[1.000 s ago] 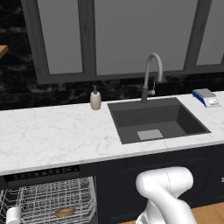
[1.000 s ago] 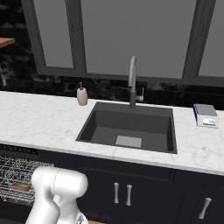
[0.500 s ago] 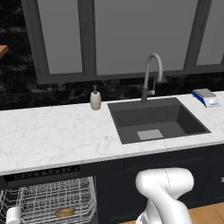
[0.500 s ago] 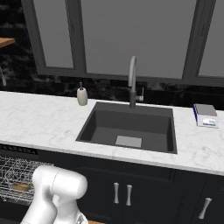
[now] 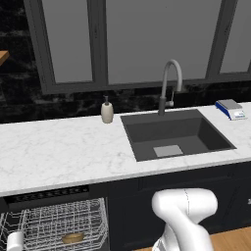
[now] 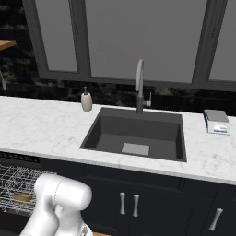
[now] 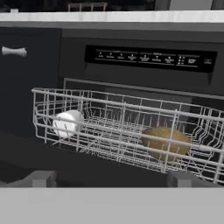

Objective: Pick up the cup and bowl from the counter, place them in the dishwasher, and close the dishwasher door.

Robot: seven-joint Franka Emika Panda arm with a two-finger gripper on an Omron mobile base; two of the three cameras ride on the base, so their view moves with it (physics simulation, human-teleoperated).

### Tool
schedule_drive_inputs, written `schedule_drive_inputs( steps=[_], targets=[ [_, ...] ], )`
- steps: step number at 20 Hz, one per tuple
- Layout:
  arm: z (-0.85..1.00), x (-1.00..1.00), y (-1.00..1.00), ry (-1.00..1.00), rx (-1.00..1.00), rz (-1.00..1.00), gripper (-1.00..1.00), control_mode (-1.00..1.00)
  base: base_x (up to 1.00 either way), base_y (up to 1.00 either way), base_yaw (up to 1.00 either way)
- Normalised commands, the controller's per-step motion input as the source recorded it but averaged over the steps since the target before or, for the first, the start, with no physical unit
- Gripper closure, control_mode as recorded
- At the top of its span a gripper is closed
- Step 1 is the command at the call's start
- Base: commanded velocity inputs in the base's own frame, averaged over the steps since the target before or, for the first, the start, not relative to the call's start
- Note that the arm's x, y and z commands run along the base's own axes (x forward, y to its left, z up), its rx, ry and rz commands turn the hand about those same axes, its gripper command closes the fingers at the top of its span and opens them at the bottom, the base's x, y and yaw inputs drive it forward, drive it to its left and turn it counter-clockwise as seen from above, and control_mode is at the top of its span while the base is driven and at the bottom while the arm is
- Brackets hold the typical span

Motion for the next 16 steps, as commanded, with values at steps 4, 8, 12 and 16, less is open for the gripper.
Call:
schedule_drive_inputs(
  steps=[4, 8, 12, 16],
  targets=[
    [-0.92, 0.0, 0.0, -0.13, 0.0, -0.06, -1.0, -1.0, 0.0, 0.0, 0.0],
    [-1.0, 0.0, 0.01, -0.16, 0.0, -0.05, -1.0, -1.0, 0.0, 0.0, 0.0],
    [-0.97, -0.03, 0.12, -0.12, 0.0, -0.02, -1.0, -1.0, 0.0, 0.0, 0.0],
    [-0.82, 0.21, 0.29, -0.12, -0.02, -0.04, -1.0, -1.0, 0.0, 0.0, 0.0]
  ],
)
